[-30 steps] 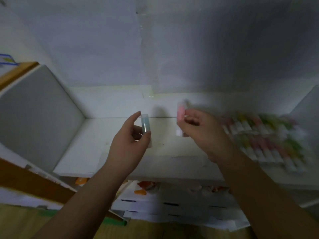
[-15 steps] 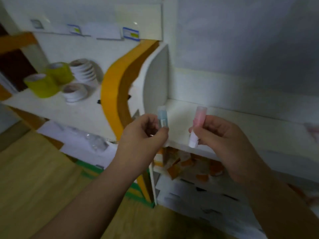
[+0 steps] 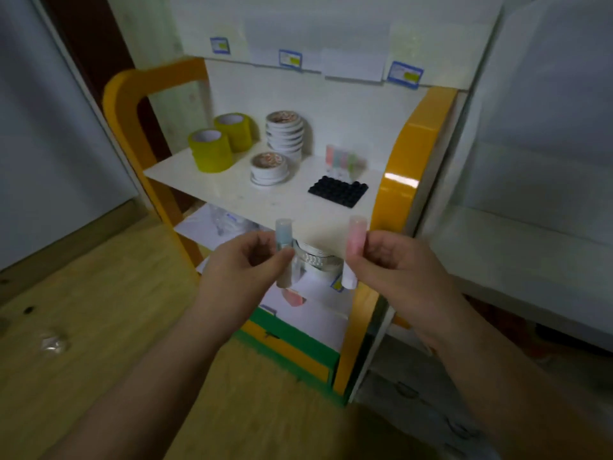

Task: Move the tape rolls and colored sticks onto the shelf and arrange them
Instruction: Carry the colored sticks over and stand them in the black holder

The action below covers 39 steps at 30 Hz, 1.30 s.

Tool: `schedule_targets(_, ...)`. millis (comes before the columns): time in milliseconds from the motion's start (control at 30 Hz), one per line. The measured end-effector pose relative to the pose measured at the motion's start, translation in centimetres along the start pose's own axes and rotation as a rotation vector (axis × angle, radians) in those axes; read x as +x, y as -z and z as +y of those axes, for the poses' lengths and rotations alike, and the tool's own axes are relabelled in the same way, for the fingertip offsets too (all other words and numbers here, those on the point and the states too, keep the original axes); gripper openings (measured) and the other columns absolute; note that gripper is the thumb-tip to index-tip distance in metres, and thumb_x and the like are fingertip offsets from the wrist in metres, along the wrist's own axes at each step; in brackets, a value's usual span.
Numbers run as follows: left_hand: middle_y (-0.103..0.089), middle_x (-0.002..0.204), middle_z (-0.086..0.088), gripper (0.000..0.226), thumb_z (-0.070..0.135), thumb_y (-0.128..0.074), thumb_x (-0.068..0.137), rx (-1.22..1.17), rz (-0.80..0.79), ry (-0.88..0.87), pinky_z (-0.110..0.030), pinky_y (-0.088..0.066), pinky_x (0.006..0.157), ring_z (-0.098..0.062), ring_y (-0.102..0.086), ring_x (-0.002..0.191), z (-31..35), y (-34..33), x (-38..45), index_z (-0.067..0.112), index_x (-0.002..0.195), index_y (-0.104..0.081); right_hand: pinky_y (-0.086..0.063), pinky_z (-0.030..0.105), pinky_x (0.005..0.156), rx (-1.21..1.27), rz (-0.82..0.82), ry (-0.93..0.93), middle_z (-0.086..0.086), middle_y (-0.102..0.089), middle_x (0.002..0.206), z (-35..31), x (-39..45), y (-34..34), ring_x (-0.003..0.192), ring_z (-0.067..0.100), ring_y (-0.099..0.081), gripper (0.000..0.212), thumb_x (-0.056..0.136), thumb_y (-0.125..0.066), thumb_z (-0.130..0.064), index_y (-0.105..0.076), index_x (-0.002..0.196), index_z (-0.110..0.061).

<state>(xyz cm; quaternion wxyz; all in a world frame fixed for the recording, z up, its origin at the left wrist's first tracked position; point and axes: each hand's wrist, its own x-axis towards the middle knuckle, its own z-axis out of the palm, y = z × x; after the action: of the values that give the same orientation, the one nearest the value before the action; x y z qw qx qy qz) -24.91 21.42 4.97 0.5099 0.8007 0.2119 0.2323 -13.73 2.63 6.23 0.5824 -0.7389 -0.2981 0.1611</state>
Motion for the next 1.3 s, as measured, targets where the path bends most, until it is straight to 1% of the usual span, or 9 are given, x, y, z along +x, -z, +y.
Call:
schedule_targets(67, -0.069, 0.074, -0.004, 0.017, 0.034, -0.067, 0.091, 0.002, 0.043, 0.012, -0.052, -0.052, 0.065, -0.041, -0.061, 0.075, -1.1, 2.1, 0.6, 0.019, 0.082, -0.069, -0.059, 0.038, 0.082, -0.026, -0.014, -0.002, -0.006, -0.076, 0.086, 0.0, 1.1, -1.7, 0.085, 0.011, -0.072, 0.008, 0.093, -0.068, -0.028, -0.076, 0.089, -0.027)
schedule_targets(267, -0.071, 0.076, -0.003, 0.018, 0.031, -0.068, 0.091, -0.035, 0.076, 0.053, -0.056, -0.055, 0.070, -0.044, -0.062, 0.080, -3.5, 5.2, 3.5, 0.014, 0.086, -0.069, -0.060, 0.037, 0.080, -0.120, 0.035, 0.025, -0.012, -0.075, 0.082, 0.2, 6.1, -6.3, 0.080, 0.002, -0.071, 0.013, 0.092, -0.068, -0.038, -0.073, 0.091, -0.026)
schedule_targets(400, -0.070, 0.079, -0.012, 0.021, 0.023, -0.071, 0.089, -0.076, 0.079, 0.067, -0.041, -0.061, 0.072, -0.028, -0.070, 0.077, -5.0, 6.3, 7.4, 0.003, 0.089, -0.065, -0.060, 0.030, 0.076, -0.060, 0.093, 0.059, -0.013, -0.074, 0.084, 1.1, 10.3, -8.3, 0.081, 0.002, -0.070, 0.004, 0.090, -0.071, -0.027, -0.071, 0.094, -0.027)
schedule_targets(567, -0.070, 0.089, -0.013, 0.009, 0.015, -0.069, 0.089, -0.086, 0.063, 0.065, -0.029, -0.061, 0.070, -0.024, -0.070, 0.081, -6.5, 7.7, 12.8, 0.011, 0.096, -0.066, -0.052, 0.017, 0.067, -0.017, 0.134, 0.069, -0.009, -0.073, 0.080, 2.6, 16.0, -9.8, 0.077, 0.005, -0.070, 0.011, 0.091, -0.069, -0.034, -0.069, 0.089, -0.023)
schedule_targets(700, -0.071, 0.090, -0.010, 0.021, 0.026, -0.070, 0.086, -0.011, 0.017, 0.028, -0.044, -0.061, 0.077, -0.024, -0.071, 0.083, -6.7, 8.9, 17.1, 0.010, 0.098, -0.066, -0.043, 0.009, 0.056, -0.003, 0.178, 0.044, -0.015, -0.066, 0.067, 2.6, 19.6, -10.8, 0.063, 0.000, -0.063, 0.020, 0.094, -0.065, -0.035, -0.063, 0.076, -0.026)
schedule_targets(833, -0.070, 0.085, -0.013, 0.018, 0.023, -0.072, 0.086, -0.013, 0.002, -0.013, -0.049, -0.059, 0.079, -0.023, -0.072, 0.079, -7.0, 8.7, 21.0, 0.007, 0.092, -0.065, -0.043, 0.013, 0.055, -0.037, 0.281, 0.010, -0.012, -0.063, 0.064, 3.1, 21.8, -10.9, 0.059, 0.002, -0.060, 0.027, 0.095, -0.061, -0.039, -0.059, 0.072, -0.024)
schedule_targets(900, -0.072, 0.084, -0.011, 0.021, 0.021, -0.072, 0.086, -0.017, -0.056, -0.015, -0.051, -0.057, 0.081, -0.021, -0.072, 0.079, -7.0, 8.1, 22.6, 0.003, 0.094, -0.065, -0.047, 0.020, 0.056, -0.032, 0.375, -0.030, -0.007, -0.065, 0.067, 3.5, 22.3, -10.7, 0.059, 0.005, -0.061, 0.027, 0.096, -0.061, -0.037, -0.062, 0.076, -0.019)
schedule_targets(1133, -0.068, 0.081, -0.003, 0.029, 0.034, -0.077, 0.076, -0.023, -0.326, -0.197, -0.050, -0.055, 0.080, -0.023, -0.067, 0.078, -6.4, 4.3, 31.2, 0.014, 0.092, -0.065, -0.044, 0.007, 0.056, -0.088, 0.648, -0.145, -0.015, -0.064, 0.075, 6.2, 23.3, -8.9, 0.072, -0.006, -0.061, 0.008, 0.090, -0.068, -0.021, -0.064, 0.089, -0.027)
schedule_targets(1300, -0.065, 0.078, 0.016, 0.030, 0.011, -0.077, 0.083, -0.121, -0.539, -0.360, -0.024, -0.052, 0.074, -0.004, -0.062, 0.075, -4.1, -1.3, 36.4, 0.019, 0.108, -0.060, -0.045, 0.012, 0.053, -0.108, 0.850, -0.205, -0.011, -0.065, 0.079, 6.3, 23.3, -7.9, 0.070, 0.001, -0.062, 0.010, 0.091, -0.064, -0.037, -0.065, 0.094, -0.027)
